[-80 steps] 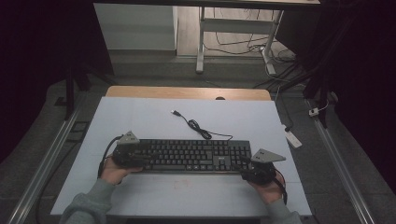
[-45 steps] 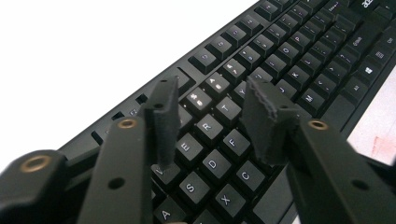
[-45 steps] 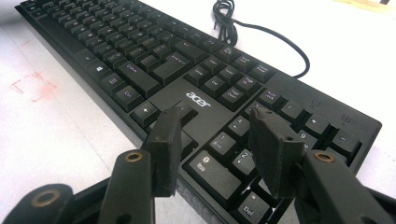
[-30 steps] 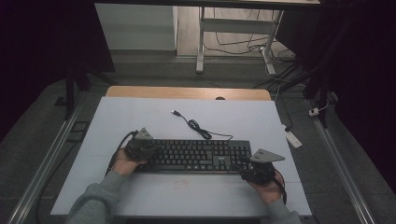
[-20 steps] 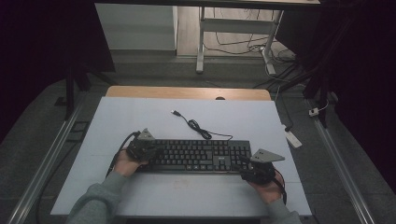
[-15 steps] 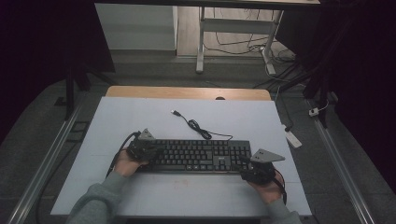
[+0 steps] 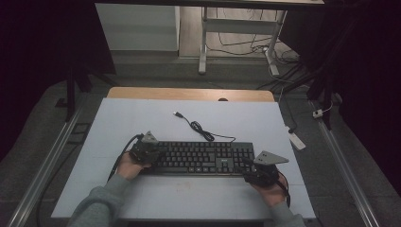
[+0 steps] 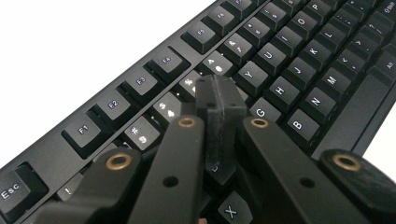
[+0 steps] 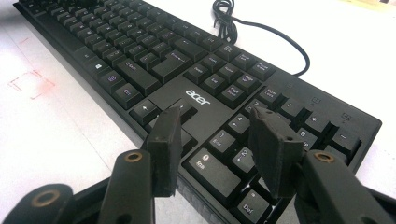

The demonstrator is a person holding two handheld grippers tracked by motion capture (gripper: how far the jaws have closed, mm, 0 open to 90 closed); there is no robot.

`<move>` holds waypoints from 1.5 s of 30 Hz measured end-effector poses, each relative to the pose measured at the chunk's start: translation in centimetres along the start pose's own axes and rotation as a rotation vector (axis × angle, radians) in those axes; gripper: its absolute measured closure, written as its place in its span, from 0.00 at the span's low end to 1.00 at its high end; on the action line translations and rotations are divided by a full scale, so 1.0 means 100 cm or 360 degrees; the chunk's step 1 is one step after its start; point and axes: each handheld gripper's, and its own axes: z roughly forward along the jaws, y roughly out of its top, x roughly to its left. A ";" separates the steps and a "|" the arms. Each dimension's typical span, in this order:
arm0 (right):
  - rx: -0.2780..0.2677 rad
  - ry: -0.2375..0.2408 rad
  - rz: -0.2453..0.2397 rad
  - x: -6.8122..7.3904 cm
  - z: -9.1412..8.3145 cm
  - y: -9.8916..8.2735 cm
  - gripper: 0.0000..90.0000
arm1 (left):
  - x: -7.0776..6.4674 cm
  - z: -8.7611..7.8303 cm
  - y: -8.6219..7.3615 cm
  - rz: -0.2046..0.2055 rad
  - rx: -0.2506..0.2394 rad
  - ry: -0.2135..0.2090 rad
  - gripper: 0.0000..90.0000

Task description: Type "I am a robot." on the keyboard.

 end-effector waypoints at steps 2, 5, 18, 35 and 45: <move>0.0008 -0.0006 -0.0001 0.000 0.000 0.000 0.60 | 0.000 -0.003 0.001 0.0000 -0.0031 -0.0016 0.99; -0.0001 -0.0001 0.0002 0.000 0.000 0.000 0.60 | -0.001 -0.011 0.002 -0.0006 -0.0090 -0.0021 0.98; -0.0002 0.0003 -0.0001 0.000 0.001 0.000 0.60 | 0.003 -0.036 0.003 -0.0140 -0.0265 -0.0067 0.50; 0.0004 0.0004 -0.0007 0.001 0.001 0.001 0.60 | 0.004 -0.044 0.003 -0.0169 -0.0274 -0.0102 0.38; -0.0004 0.0008 -0.0006 0.002 0.001 0.002 0.60 | 0.003 -0.046 0.003 -0.0169 -0.0278 -0.0109 0.38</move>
